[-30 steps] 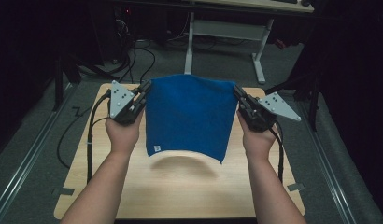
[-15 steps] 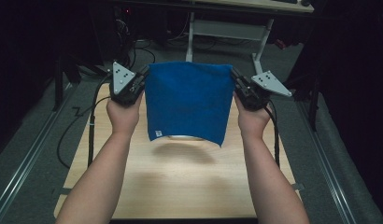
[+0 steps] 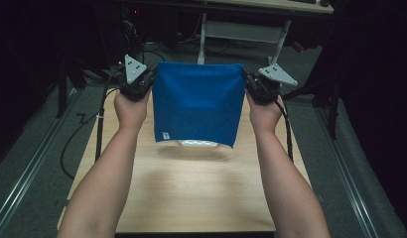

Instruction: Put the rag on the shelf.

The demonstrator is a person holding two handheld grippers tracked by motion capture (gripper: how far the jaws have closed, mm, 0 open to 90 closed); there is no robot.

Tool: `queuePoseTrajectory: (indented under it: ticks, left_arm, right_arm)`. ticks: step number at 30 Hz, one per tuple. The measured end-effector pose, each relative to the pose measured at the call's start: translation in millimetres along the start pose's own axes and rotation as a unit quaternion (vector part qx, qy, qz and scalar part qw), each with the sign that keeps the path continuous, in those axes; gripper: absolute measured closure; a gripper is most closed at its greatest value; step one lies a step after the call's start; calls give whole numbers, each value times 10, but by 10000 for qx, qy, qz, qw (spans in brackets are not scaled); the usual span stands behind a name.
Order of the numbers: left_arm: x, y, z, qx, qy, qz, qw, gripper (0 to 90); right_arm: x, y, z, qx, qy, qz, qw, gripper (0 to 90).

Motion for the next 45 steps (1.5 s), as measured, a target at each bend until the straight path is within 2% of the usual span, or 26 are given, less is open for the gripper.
queuePoseTrajectory:
  ticks: [1,4,5,6,8,9,10,11,13,15,17,21,25,34,36,38,41,45]
  left_arm:
    - [0,0,0,0,0,0,10000,882]
    - [123,101,2,31,1,-241,9997,881]
    - [227,155,2,87,-63,-389,9992,882]
    - [227,155,2,87,-63,-389,9992,881]
    - [347,209,13,168,-177,-542,9982,881]
    - [472,248,32,233,-199,-708,9970,881]
    - [472,248,32,233,-199,-708,9970,881]
    - [547,265,46,284,-232,-793,9962,881]
    - [639,277,65,313,-271,-849,9955,881]
    - [737,298,91,393,-298,-1024,9935,881]
    - [816,307,122,403,-268,-1065,9931,881]
    - [962,324,149,501,-372,-1208,9907,881]
    - [1116,313,180,554,-491,-1299,9888,881]
    - [1320,262,258,672,-630,-1385,9861,880]
    - [1377,257,283,745,-640,-1504,9837,880]
    - [1423,241,309,752,-618,-1480,9842,880]
    - [1503,226,329,802,-722,-1516,9825,880]
    - [1604,208,359,863,-782,-1611,9800,880]
  right_arm:
    - [14,25,-1,3,-3,-40,10000,885]
    - [69,90,9,2,-9,-172,9999,885]
    - [129,138,20,5,-31,-271,9996,885]
    - [169,160,24,12,-40,-321,9995,885]
    - [214,177,25,3,-33,-389,9992,885]
    - [312,211,32,-4,-56,-512,9987,885]
    - [312,211,32,-4,-56,-512,9987,885]
    - [427,242,40,-13,-74,-632,9980,885]
    - [463,247,40,-28,-46,-680,9977,885]
    - [598,270,37,-53,-63,-808,9967,885]
    - [626,277,37,-52,-66,-826,9965,885]
    - [815,309,41,-73,11,-1049,9945,884]
    - [932,320,22,-116,-16,-1136,9935,884]
    - [1207,285,-17,-162,109,-1312,9912,884]
    - [1269,274,-27,-177,125,-1350,9906,884]
    - [1304,270,-33,-180,138,-1370,9903,883]
    - [1389,260,-53,-212,196,-1434,9892,883]
    - [1455,264,-70,-244,157,-1521,9879,883]
Point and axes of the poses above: each handheld gripper's, and its own axes: y roughly forward along the jaws, x roughly out of its underside, z roughly to its right, the point moved 4 cm from there along y, roughly forward along the jaws, and after that the axes turned 2 degrees about x, right-handed, at the moved point
